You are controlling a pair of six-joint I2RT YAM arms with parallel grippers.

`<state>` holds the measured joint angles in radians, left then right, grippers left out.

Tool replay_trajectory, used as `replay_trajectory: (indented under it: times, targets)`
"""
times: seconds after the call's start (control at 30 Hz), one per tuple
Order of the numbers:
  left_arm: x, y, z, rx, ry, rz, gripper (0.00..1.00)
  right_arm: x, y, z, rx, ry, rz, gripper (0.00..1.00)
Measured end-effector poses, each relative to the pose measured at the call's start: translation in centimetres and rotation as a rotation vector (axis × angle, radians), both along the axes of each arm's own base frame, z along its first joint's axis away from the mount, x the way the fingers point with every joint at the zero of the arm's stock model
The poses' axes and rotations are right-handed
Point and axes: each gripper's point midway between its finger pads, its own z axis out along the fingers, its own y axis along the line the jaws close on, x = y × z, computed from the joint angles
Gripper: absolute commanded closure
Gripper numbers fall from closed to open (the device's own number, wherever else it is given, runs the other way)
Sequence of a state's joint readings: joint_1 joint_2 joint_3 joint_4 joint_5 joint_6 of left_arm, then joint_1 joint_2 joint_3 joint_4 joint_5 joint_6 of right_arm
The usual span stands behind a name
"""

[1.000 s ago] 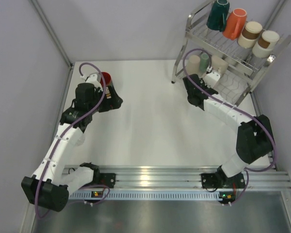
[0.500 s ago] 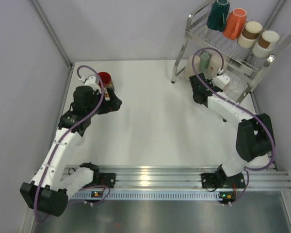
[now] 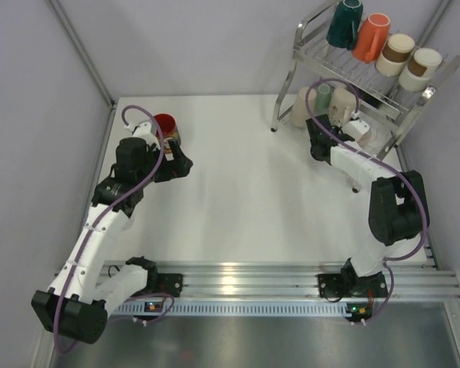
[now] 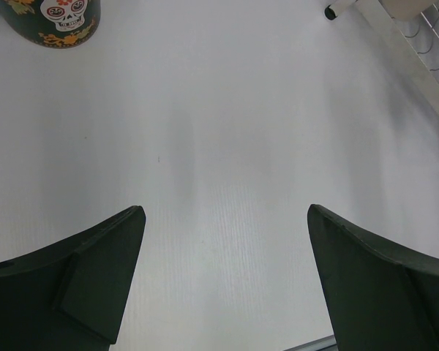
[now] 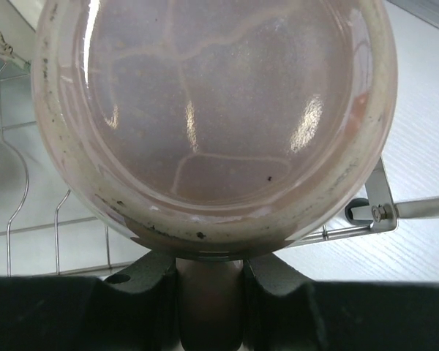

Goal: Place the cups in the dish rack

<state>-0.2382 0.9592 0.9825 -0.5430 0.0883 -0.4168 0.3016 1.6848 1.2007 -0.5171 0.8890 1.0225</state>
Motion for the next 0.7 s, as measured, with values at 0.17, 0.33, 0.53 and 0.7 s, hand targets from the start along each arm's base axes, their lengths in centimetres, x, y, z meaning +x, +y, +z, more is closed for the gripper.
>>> replay_trajectory:
  times: [0.17, 0.33, 0.53, 0.7]
  targets:
    - [0.0, 0.0, -0.1, 0.001, 0.003, 0.000, 0.02, 0.7, -0.6, 0.2, -0.012, -0.003, -0.014, 1.00]
    - [0.0, 0.0, -0.1, 0.001, 0.003, 0.000, 0.02, 1.9, -0.7, 0.4, -0.018, -0.011, -0.023, 1.00]
    - [-0.1, 0.0, -0.2, 0.001, 0.005, -0.001, 0.02, 2.4, -1.3, 0.4, -0.022, -0.013, -0.037, 1.00]
    - [-0.1, 0.0, -0.2, 0.001, 0.006, 0.000, 0.02, 2.4, -1.3, 0.3, -0.012, -0.010, -0.035, 1.00]
